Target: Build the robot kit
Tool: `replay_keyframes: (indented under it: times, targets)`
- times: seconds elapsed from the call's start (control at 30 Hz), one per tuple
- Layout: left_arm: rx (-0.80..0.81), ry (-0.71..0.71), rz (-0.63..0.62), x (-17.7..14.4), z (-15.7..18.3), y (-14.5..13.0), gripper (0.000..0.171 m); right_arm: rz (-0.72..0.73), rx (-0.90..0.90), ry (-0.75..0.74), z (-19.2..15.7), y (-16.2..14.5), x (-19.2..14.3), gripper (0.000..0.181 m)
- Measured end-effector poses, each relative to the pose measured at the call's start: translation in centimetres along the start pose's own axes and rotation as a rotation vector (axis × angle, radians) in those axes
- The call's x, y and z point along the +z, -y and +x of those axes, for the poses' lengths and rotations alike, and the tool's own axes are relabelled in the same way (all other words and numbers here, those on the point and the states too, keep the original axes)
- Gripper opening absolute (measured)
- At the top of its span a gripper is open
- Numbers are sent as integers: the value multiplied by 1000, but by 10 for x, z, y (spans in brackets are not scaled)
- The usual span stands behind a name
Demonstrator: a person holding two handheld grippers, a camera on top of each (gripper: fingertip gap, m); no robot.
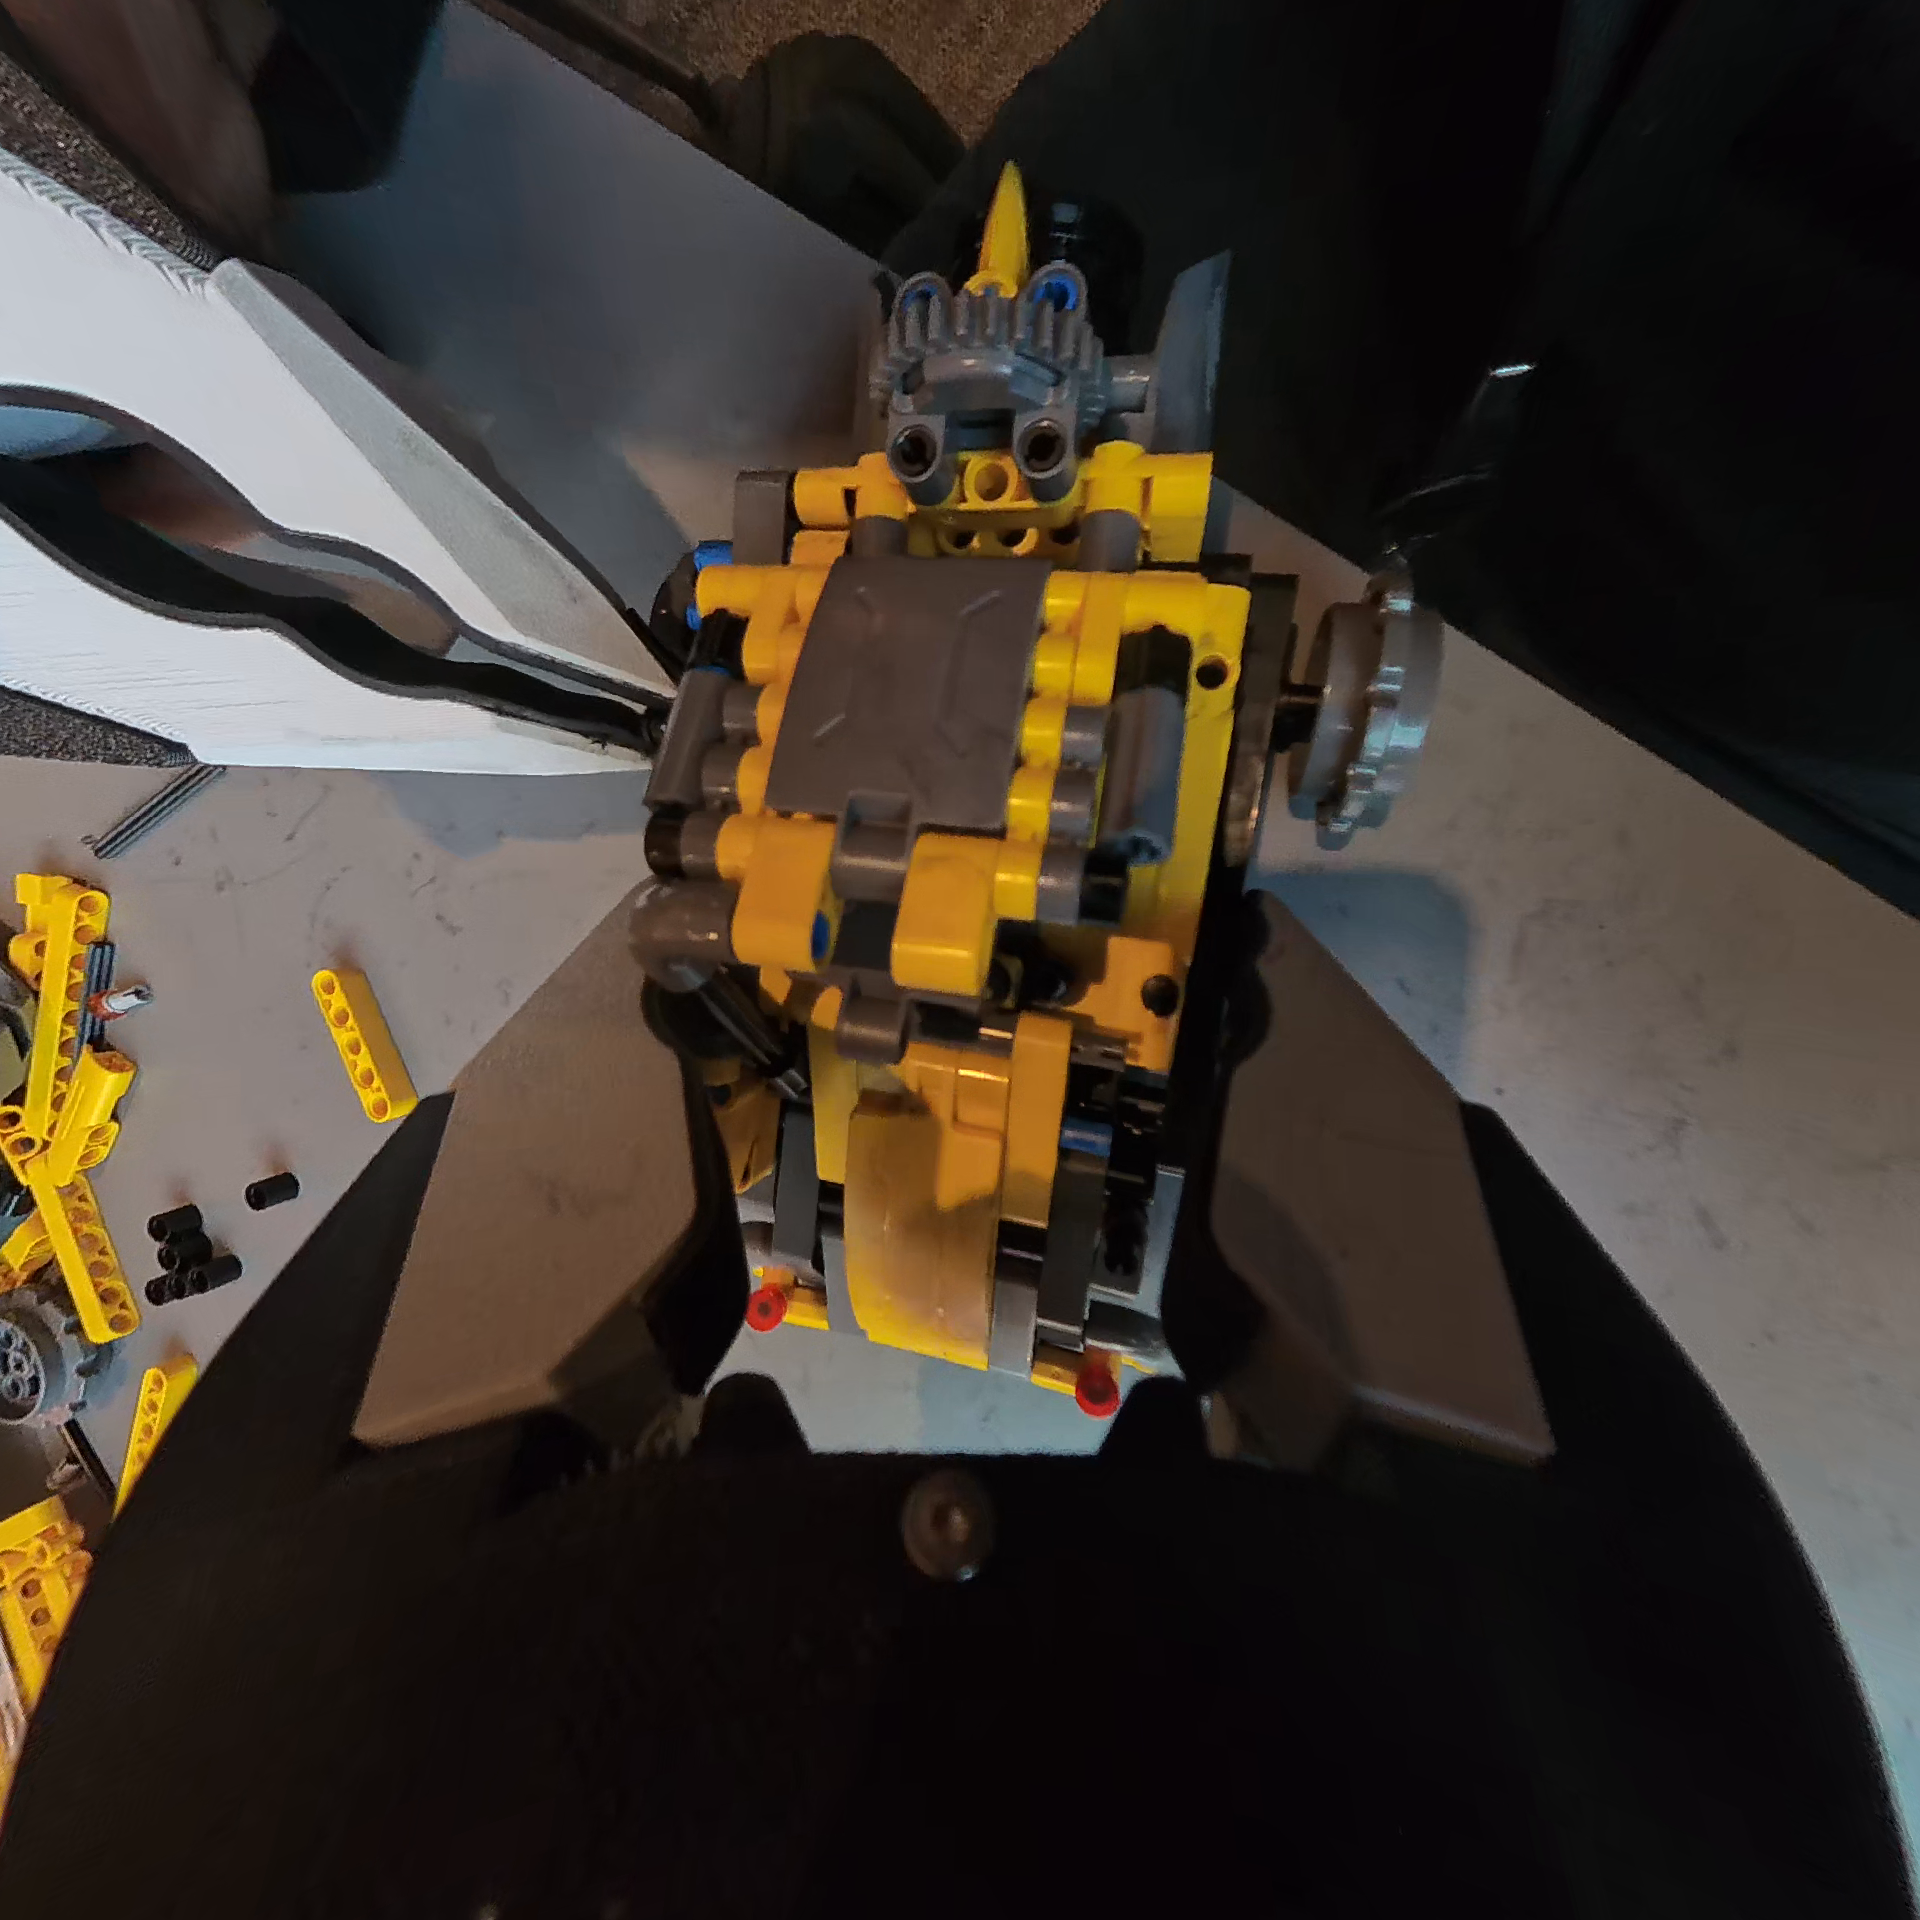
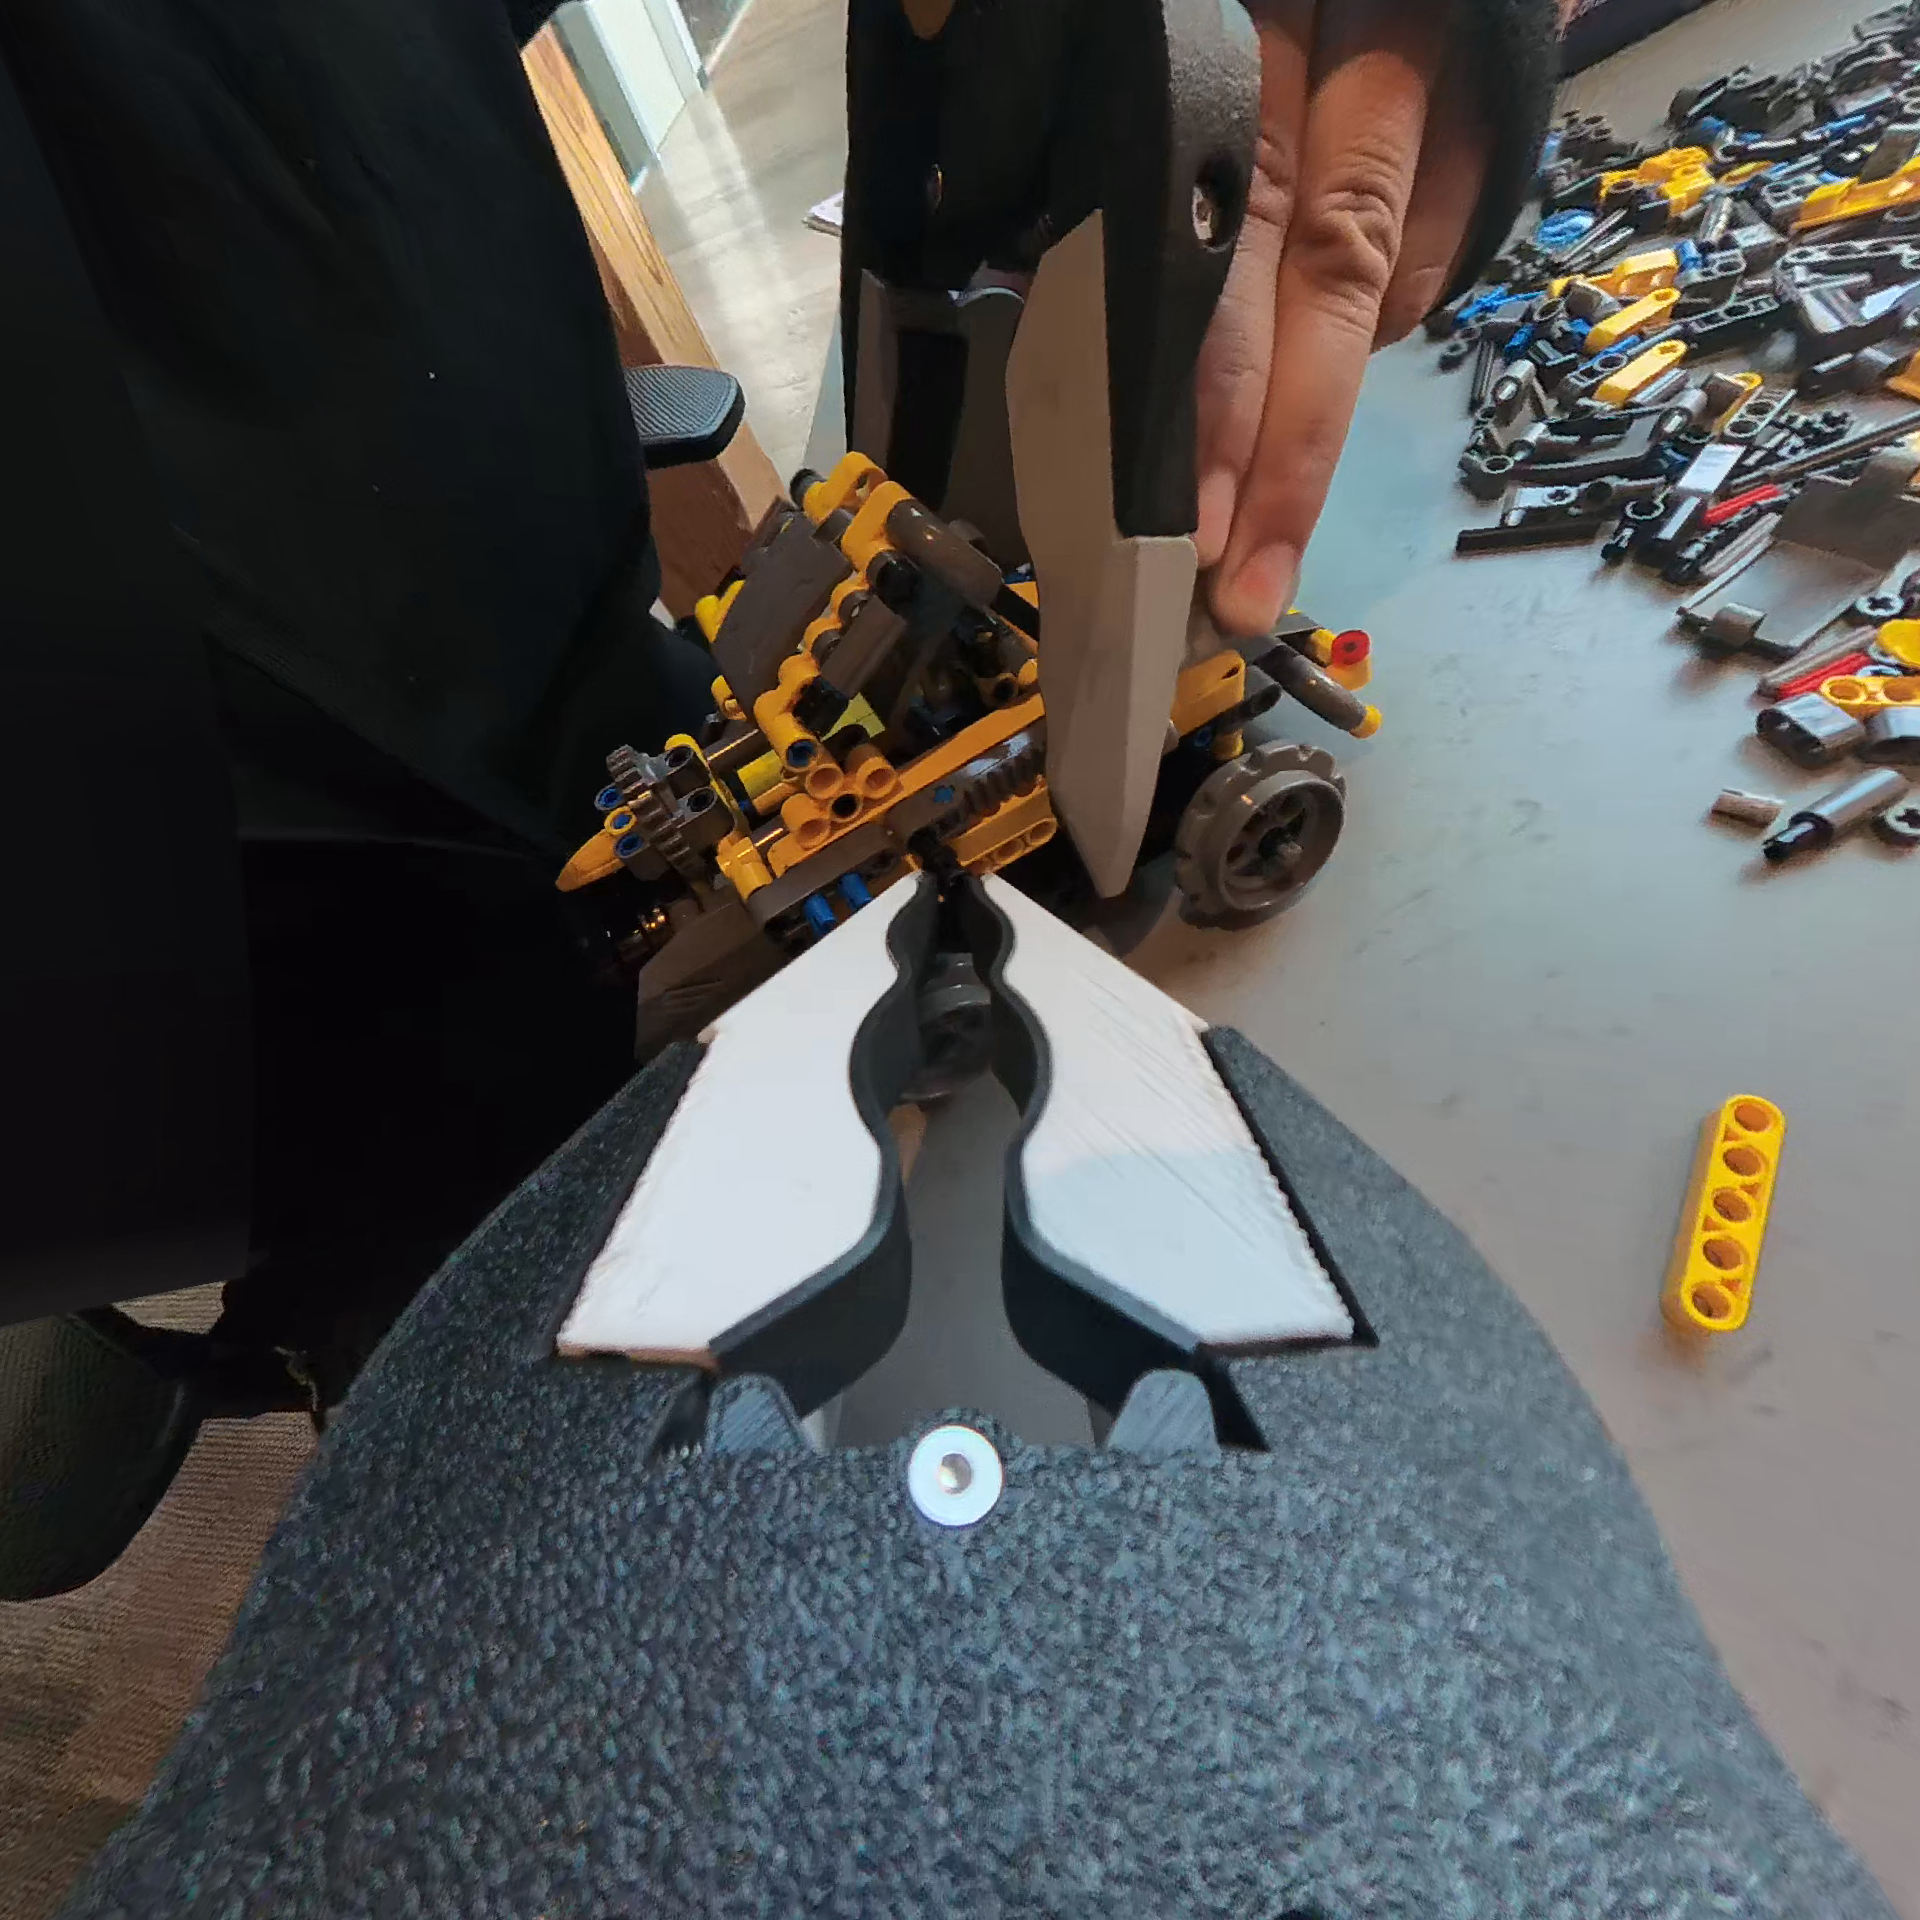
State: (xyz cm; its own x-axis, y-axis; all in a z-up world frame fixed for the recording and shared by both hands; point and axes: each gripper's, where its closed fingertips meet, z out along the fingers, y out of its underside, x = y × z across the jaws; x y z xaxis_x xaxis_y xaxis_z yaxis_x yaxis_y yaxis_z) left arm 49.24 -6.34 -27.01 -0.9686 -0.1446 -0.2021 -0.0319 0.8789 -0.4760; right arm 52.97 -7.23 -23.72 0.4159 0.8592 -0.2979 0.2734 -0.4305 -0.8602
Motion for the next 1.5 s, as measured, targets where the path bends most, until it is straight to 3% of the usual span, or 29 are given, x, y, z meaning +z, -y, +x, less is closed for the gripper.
replay_keyframes:
  times: [0.1, 0.23, 0.47, 1.5]
  targets:
    - [-4, 10, -3, 0, -1, 0, 102, 6, 10, -1, 1, -1, -3, 4]
    - [1, 13, -8, 0, -1, 0, 101, 39, 43, 2, 5, 3, -7, 17]
    - [17, 3, -4, 2, -2, 1, 102, -19, 10, 70, -5, 0, 5, 8]
    - [12, 10, -2, 2, -2, 0, 100, -23, 51, 90, -4, -2, 4, 7]
